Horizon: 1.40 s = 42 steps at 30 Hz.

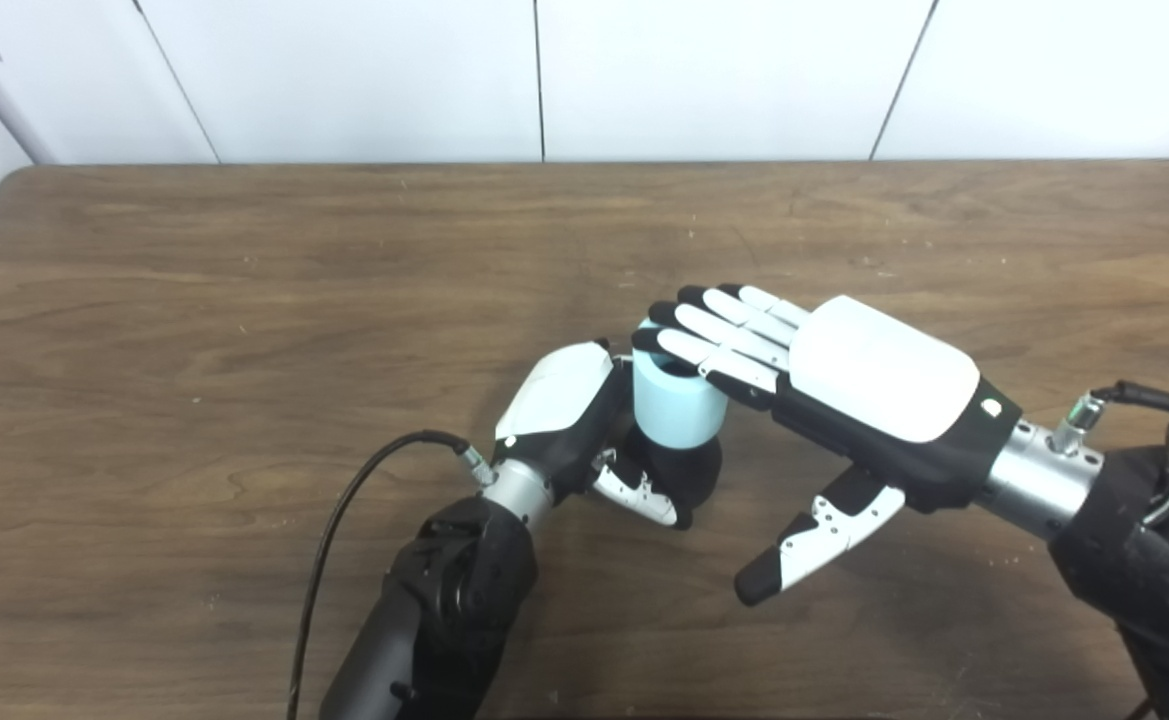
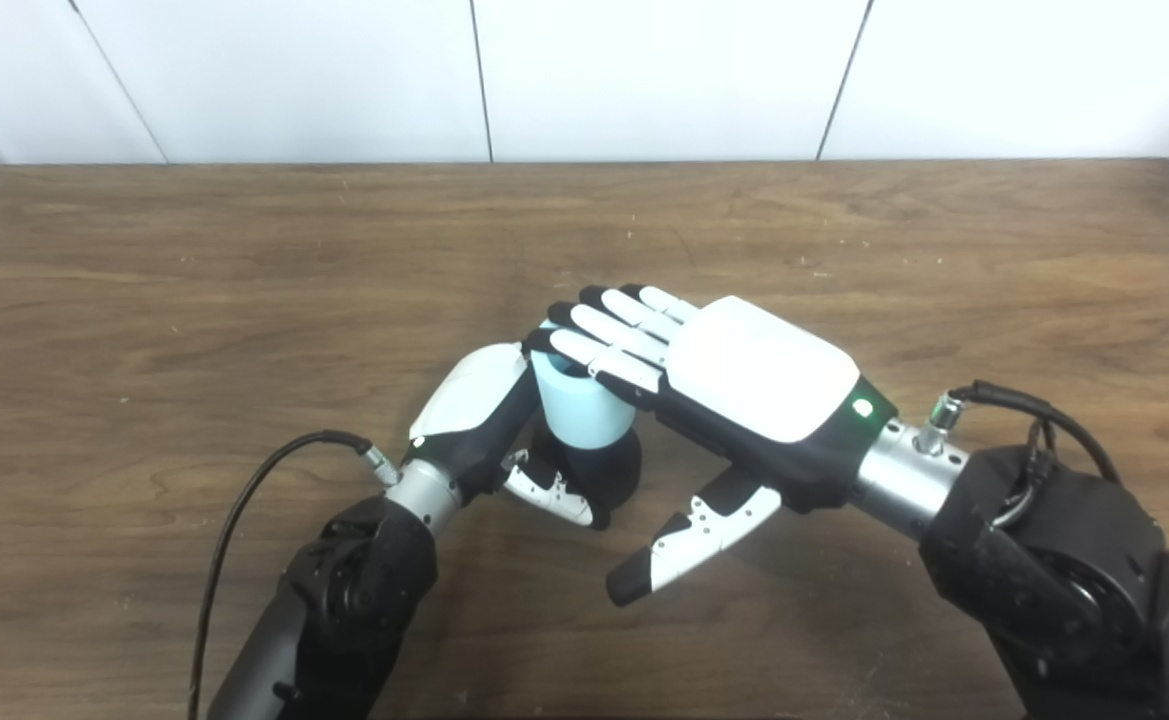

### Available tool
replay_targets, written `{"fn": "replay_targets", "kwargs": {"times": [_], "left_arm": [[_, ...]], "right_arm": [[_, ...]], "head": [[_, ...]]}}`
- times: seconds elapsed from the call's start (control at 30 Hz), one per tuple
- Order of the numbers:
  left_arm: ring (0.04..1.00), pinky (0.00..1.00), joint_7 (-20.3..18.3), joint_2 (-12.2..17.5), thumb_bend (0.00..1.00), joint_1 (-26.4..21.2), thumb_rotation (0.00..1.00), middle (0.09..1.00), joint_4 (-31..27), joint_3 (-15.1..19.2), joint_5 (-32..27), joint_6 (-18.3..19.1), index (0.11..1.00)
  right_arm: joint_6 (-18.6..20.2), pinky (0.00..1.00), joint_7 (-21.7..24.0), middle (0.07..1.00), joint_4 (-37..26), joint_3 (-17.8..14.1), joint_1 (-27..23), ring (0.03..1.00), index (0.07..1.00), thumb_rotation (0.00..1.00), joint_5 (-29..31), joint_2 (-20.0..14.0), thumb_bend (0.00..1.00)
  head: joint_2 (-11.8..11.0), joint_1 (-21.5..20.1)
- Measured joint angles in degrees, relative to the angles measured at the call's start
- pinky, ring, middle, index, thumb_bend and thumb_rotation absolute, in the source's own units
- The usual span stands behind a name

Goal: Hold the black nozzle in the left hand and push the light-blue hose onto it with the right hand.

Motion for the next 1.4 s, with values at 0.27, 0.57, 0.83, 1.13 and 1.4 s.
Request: {"fn": "replay_targets", "kwargs": {"times": [0.27, 0.57, 0.83, 1.13, 1.4], "left_arm": [[0.721, 1.0, -0.19, 0.0, 0.52, -0.01, 0.0, 0.536, -0.06, 0.05, 0.01, 0.0, 0.453], [0.746, 1.0, -0.32, 0.05, 0.52, 0.01, 0.0, 0.497, -0.06, 0.19, -0.26, 0.0, 0.481], [0.746, 1.0, -0.44, -0.08, 0.52, 0.08, 0.0, 0.496, -0.05, 0.34, -0.46, 0.0, 0.486], [0.744, 1.0, -0.5, -0.13, 0.51, 0.05, 0.0, 0.544, 0.02, 0.46, -0.64, 0.0, 0.45], [0.751, 1.0, -0.92, -0.34, 0.52, 0.01, 0.0, 0.502, 0.02, 0.8, -0.64, 0.0, 0.479]], "right_arm": [[-0.24, 1.0, 0.03, 1.0, -0.03, 0.01, -0.1, 1.0, 1.0, 1.0, 0.02, 0.0, 0.68], [-1.6, 1.0, -0.57, 1.0, 1.04, -0.17, -0.2, 1.0, 1.0, 1.0, 0.04, -0.16, 0.68], [-1.6, 1.0, -0.43, 1.0, 1.11, -0.67, -1.32, 1.0, 1.0, 1.0, 0.57, -0.47, 0.68], [-1.33, 1.0, -0.07, 1.0, -0.08, -2.29, -2.69, 1.0, 1.0, 1.0, 1.25, -0.62, 0.68], [-2.92, 1.0, -0.16, 1.0, -0.11, -2.38, -2.01, 1.0, 1.0, 1.0, 0.03, -0.39, 0.68]], "head": [[0.09, -0.09], [0.09, -0.35], [0.35, -0.44], [0.35, -0.44], [0.53, -0.35]]}}
